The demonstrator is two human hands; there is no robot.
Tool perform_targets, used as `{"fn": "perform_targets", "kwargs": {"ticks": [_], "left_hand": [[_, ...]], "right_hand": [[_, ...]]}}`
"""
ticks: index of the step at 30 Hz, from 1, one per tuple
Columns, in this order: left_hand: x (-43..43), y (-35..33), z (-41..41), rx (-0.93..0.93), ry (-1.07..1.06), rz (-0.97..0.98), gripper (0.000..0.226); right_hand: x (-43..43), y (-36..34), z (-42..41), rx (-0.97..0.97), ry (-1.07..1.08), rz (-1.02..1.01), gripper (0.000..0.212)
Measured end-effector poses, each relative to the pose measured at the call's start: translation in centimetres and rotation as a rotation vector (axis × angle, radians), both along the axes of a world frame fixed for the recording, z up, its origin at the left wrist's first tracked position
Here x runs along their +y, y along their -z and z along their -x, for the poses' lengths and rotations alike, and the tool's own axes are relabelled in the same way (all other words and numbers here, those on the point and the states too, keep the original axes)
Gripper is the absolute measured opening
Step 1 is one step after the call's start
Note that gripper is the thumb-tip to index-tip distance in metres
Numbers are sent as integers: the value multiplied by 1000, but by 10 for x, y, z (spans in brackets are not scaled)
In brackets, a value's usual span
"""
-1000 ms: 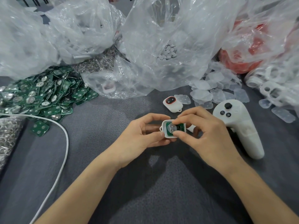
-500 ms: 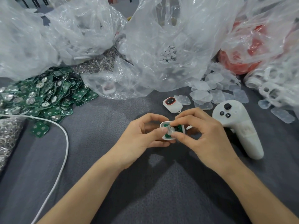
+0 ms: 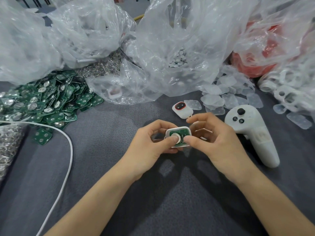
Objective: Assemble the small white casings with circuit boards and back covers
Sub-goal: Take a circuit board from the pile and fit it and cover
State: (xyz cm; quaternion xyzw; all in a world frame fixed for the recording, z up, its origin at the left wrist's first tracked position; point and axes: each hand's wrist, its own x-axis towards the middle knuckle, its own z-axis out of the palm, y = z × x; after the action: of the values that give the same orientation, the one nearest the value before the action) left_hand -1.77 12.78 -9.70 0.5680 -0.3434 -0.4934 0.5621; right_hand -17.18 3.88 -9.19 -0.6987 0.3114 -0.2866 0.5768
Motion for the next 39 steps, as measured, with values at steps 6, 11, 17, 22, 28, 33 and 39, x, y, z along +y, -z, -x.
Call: {"fn": "perform_targets", "kwargs": {"ticks": [6, 11, 17, 22, 28, 33, 39], "left_hand": [[0, 1, 3, -125, -10, -1, 9], [1, 1, 6, -271, -2, -9, 10], [0, 1, 2, -208, 34, -20, 8], [0, 2, 0, -158, 58, -13, 9], [1, 2, 1, -157, 106, -27, 8], [1, 3, 3, -233, 108, -48, 8], [3, 4, 4, -256, 95, -47, 7]], "right_hand": [[5, -1, -2, 52, 42, 0, 22], [9, -3, -2, 127, 75, 63, 21], [7, -4, -2, 146, 83, 75, 23], [6, -2, -2, 113, 75, 6, 24], [7, -2, -2, 132, 80, -18, 19], [9, 0, -6, 216, 110, 8, 18], [11, -1, -8, 233, 128, 6, 17]]}}
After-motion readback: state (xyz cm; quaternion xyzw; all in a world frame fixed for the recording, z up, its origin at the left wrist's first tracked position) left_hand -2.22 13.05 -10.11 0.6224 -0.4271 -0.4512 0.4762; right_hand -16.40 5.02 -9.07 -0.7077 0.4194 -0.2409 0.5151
